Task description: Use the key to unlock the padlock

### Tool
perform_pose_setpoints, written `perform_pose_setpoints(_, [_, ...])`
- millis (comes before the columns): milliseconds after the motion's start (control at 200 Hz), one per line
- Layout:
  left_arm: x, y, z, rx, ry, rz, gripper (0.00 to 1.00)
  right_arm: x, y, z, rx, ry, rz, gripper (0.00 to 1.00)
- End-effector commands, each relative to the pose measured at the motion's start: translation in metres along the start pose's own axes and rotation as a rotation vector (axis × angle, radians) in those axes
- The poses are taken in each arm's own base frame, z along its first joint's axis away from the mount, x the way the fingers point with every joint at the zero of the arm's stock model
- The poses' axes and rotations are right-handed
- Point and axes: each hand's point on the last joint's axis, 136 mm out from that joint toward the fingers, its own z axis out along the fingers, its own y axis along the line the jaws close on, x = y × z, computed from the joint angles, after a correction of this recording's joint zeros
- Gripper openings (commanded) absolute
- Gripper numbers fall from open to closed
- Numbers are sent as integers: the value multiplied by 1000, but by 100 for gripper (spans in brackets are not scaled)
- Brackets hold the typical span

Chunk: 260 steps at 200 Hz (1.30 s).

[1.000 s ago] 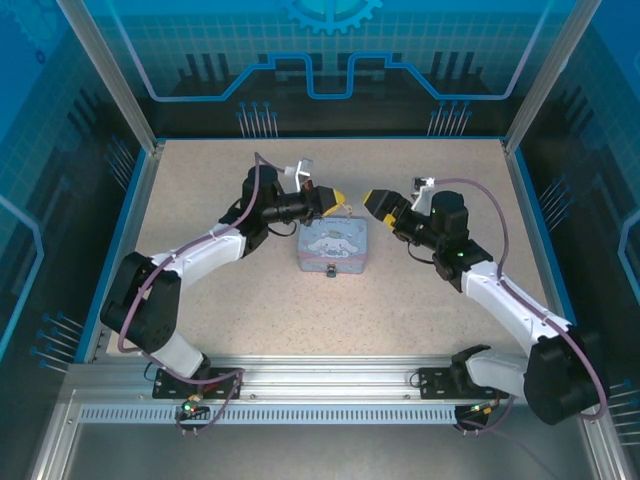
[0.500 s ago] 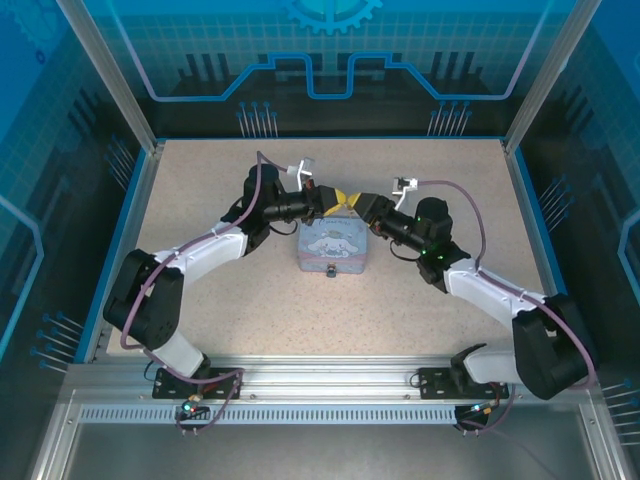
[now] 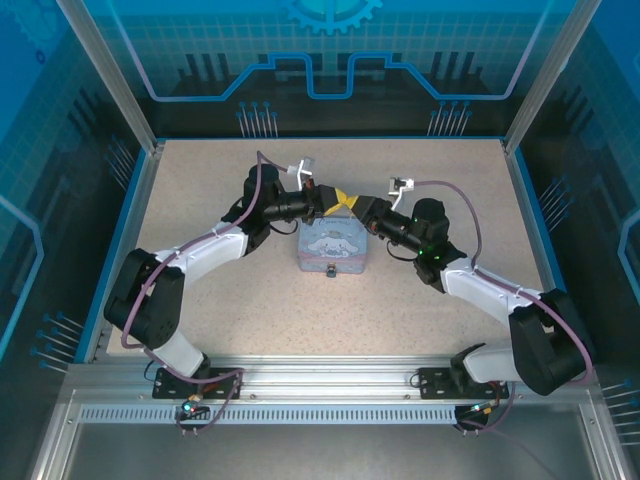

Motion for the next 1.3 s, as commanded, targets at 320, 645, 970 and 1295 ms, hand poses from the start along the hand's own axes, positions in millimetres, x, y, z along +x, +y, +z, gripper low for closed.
perform_pose_setpoints(320, [-6, 6, -4, -19, -43, -1, 0, 8, 5, 3, -44, 24, -6, 25])
perform_pose_setpoints(645, [-10, 13, -4, -47, -74, -20, 0, 11, 5, 3, -51, 37, -6, 21])
perform_pose_setpoints(970, [-11, 14, -4, -48, -81, -28, 0, 14, 1, 8, -46, 54, 0, 23])
perform_pose_setpoints(1295, [-11, 16, -4, -51, -82, -28, 0, 11, 2, 9, -46, 47, 5, 24])
